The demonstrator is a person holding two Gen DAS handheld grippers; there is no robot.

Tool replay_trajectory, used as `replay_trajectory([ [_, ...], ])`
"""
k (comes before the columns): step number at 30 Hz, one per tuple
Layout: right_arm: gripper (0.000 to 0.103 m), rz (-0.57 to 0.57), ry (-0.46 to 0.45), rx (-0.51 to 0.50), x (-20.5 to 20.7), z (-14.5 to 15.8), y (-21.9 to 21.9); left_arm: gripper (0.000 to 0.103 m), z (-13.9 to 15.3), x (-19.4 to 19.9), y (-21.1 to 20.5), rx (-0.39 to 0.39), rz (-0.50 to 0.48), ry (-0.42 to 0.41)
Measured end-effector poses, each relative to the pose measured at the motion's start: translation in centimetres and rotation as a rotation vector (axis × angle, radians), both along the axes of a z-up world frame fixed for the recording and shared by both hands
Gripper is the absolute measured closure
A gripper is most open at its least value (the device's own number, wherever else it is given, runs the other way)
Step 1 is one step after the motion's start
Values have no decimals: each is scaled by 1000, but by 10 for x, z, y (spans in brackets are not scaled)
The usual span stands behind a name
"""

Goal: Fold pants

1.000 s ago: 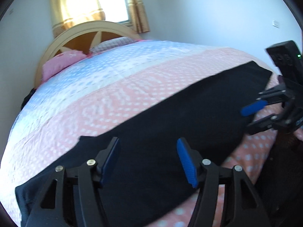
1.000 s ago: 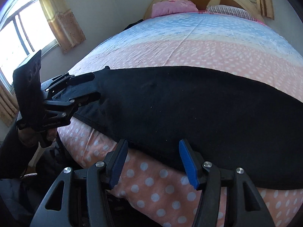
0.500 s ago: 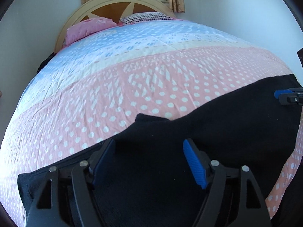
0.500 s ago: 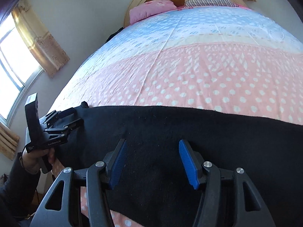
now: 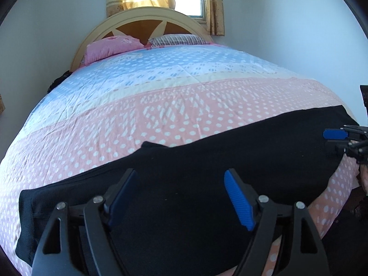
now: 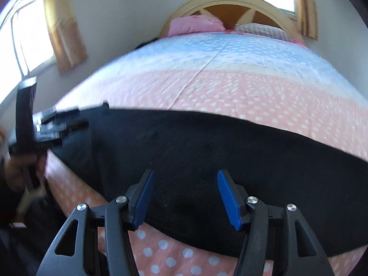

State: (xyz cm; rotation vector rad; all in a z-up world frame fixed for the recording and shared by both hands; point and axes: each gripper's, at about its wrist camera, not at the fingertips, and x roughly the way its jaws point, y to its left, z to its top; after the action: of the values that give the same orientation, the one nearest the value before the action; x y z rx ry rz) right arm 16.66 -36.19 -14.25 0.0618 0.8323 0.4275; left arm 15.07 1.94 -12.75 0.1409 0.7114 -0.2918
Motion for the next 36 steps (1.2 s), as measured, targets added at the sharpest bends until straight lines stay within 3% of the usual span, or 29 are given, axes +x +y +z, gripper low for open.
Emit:
replay_trajectory([
  [5, 45, -205, 1, -18, 3, 4, -62, 22, -10, 4, -15, 28, -14, 34],
  [9, 45, -335, 73, -1, 12, -15, -107, 22, -20, 8, -19, 51, -4, 79],
  [11, 45, -314, 67, 29, 14, -18, -112, 21, -22, 9, -20, 58, 2, 84],
  [16, 41, -292, 34, -75, 13, -16, -95, 15, -23, 12, -20, 59, 22, 92],
  [19, 41, -293, 26, -92, 11, -17, -97, 0, -25, 10, -24, 86, 25, 94],
  [25, 34, -267, 0, -144, 7, -20, -91, 0, -25, 11, -25, 83, 26, 93],
  [31, 34, -278, 10, -86, 6, -13, -98, 0, -23, 9, -21, 97, 5, 90],
  [36, 34, -319, -31, 30, -1, 2, -114, 0, -7, 2, 33, 260, 104, -43],
])
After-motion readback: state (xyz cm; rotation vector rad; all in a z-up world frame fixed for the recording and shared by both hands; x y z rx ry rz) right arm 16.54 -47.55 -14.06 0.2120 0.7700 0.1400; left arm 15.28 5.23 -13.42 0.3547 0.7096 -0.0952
